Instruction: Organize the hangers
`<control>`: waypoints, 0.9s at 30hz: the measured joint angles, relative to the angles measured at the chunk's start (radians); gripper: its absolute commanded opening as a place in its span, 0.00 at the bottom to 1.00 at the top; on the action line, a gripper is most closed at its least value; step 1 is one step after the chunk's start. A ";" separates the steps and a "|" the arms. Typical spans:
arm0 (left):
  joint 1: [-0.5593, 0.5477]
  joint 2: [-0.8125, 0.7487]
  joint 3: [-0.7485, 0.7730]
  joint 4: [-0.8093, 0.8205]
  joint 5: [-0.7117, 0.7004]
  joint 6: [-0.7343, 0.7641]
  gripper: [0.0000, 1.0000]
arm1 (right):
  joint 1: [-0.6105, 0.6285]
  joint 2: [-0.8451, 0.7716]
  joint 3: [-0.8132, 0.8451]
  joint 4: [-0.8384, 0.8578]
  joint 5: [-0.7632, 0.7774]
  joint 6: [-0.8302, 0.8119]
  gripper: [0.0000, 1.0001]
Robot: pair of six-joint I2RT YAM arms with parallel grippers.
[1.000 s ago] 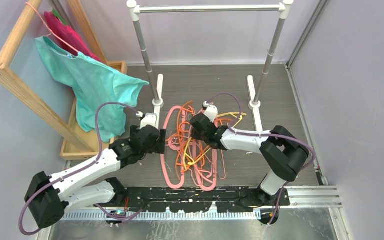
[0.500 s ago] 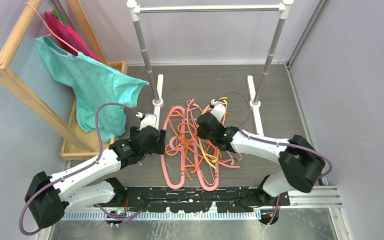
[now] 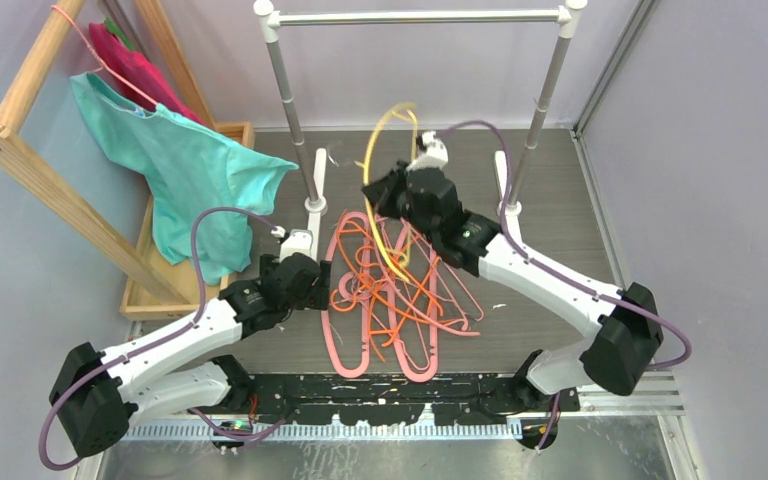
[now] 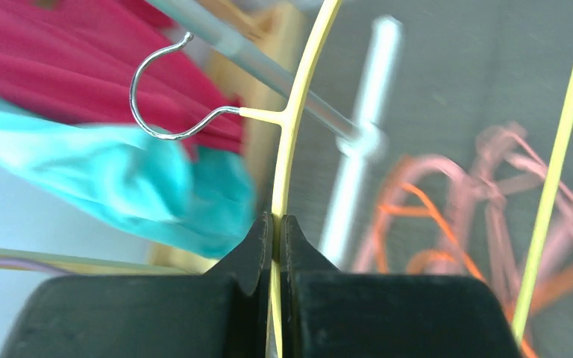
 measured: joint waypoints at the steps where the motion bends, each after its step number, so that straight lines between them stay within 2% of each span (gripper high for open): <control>1: 0.000 0.002 0.000 0.001 0.000 -0.002 0.98 | -0.009 0.020 0.050 0.027 -0.037 -0.005 0.01; 7: 0.000 0.029 0.000 0.002 -0.002 -0.019 0.98 | -0.058 0.120 0.255 0.249 -0.251 0.004 0.01; 12: 0.000 0.036 -0.002 0.002 -0.009 -0.023 0.98 | -0.080 0.173 0.290 0.444 -0.375 0.049 0.01; 19: 0.000 0.036 -0.007 0.000 -0.019 -0.026 0.98 | -0.093 0.257 0.298 0.654 -0.468 0.122 0.01; 27: 0.000 0.032 -0.019 -0.004 -0.027 -0.031 0.98 | -0.102 0.330 0.373 0.762 -0.481 0.181 0.01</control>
